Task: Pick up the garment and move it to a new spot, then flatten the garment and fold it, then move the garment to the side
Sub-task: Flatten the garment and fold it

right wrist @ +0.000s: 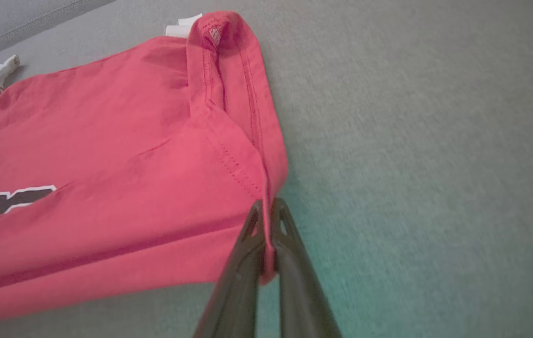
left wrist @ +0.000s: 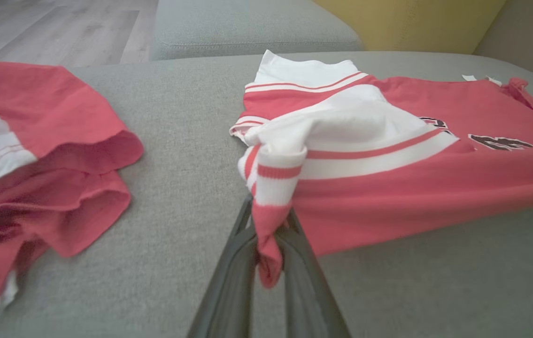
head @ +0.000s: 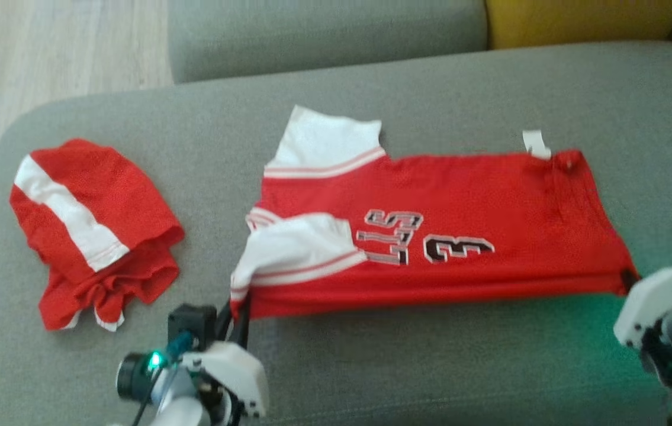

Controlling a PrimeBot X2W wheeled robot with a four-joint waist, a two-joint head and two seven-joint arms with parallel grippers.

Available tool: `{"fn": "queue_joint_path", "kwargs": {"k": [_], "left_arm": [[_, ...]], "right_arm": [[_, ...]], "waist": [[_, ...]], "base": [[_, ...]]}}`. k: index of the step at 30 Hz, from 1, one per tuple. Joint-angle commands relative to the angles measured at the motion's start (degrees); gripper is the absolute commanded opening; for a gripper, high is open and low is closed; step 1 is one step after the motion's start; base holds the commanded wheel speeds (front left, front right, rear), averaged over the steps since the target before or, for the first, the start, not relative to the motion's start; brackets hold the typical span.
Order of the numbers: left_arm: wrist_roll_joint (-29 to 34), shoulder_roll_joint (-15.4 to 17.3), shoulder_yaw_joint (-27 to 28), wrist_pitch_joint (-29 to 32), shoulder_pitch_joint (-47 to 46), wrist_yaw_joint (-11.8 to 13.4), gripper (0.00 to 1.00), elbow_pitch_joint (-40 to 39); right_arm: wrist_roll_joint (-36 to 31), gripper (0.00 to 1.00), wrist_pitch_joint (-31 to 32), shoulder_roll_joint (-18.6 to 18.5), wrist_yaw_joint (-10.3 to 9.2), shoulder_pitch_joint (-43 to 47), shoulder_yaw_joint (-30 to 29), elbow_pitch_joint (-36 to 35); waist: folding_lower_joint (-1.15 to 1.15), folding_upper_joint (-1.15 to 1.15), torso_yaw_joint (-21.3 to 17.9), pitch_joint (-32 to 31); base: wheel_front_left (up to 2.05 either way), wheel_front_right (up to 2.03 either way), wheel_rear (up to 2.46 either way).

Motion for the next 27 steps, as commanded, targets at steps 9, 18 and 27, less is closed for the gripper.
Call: {"fn": "queue_joint_path", "kwargs": {"k": [9, 18, 27], "left_arm": [[-0.8, 3.2, 0.3, 4.5, 2.3, 1.5, 0.00, -6.7], [-0.3, 3.0, 2.2, 1.2, -1.3, 2.8, 1.00, -9.1], [0.9, 1.7, 2.7, -0.8, -12.5, 0.9, 1.00, -6.7]], "right_arm": [[1.4, 0.00, 5.5, -0.8, -0.04, 6.5, -2.0, -13.3], [0.9, 1.00, -1.3, 0.9, -0.04, 4.4, -1.4, -20.6], [-0.1, 1.00, -9.8, 0.9, -0.04, -2.2, 2.8, -21.5]], "waist": [[0.00, 0.00, -0.6, -1.1], [0.00, 0.00, -1.7, 1.6], [0.00, 0.00, -3.6, 7.2]], "base": [[0.00, 0.00, 0.00], [0.00, 0.00, 0.00], [0.00, 0.00, 0.00]]}}
